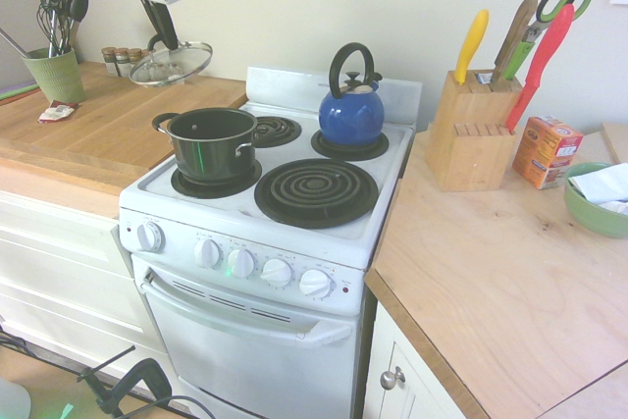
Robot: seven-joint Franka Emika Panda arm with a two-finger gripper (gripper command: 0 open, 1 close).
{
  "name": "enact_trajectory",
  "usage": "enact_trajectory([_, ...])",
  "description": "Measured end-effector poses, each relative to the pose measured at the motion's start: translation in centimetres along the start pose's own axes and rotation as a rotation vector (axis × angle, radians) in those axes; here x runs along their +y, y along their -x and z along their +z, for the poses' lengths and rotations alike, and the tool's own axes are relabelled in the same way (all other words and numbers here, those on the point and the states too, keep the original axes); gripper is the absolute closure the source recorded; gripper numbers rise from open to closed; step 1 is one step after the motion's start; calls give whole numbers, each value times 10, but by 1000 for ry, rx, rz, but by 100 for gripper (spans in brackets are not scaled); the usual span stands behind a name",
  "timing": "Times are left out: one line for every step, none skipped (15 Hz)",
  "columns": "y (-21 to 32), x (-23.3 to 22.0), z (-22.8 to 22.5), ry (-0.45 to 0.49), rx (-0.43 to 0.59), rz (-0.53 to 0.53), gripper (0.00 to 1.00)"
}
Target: Cover the lid of the pot
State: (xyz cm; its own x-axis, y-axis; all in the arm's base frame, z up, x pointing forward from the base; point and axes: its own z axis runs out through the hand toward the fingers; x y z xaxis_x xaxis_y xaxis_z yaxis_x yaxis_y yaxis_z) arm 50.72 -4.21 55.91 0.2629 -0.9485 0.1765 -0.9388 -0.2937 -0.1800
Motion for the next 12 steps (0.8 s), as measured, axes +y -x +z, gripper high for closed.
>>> enact_trajectory([-11, 14, 3, 7, 0, 13, 100])
enact_trajectory([-21, 26, 6, 10, 1, 26, 100])
enact_trajectory([-29, 34, 8, 10, 4, 36, 100])
enact_trajectory([-35, 39, 12, 11, 4, 44, 100])
enact_trajectory([-39, 42, 17, 13, 4, 50, 100])
enact_trajectory([-42, 45, 22, 16, 2, 55, 100])
enact_trajectory([-44, 48, 27, 17, 0, 61, 100])
enact_trajectory([-46, 50, 32, 18, -3, 63, 100])
enact_trajectory([-47, 51, 38, 21, -5, 64, 100])
enact_trajectory([-48, 50, 43, 24, -7, 65, 100])
enact_trajectory([-49, 49, 47, 25, -9, 65, 100])
enact_trajectory([-49, 48, 51, 28, -13, 65, 100])
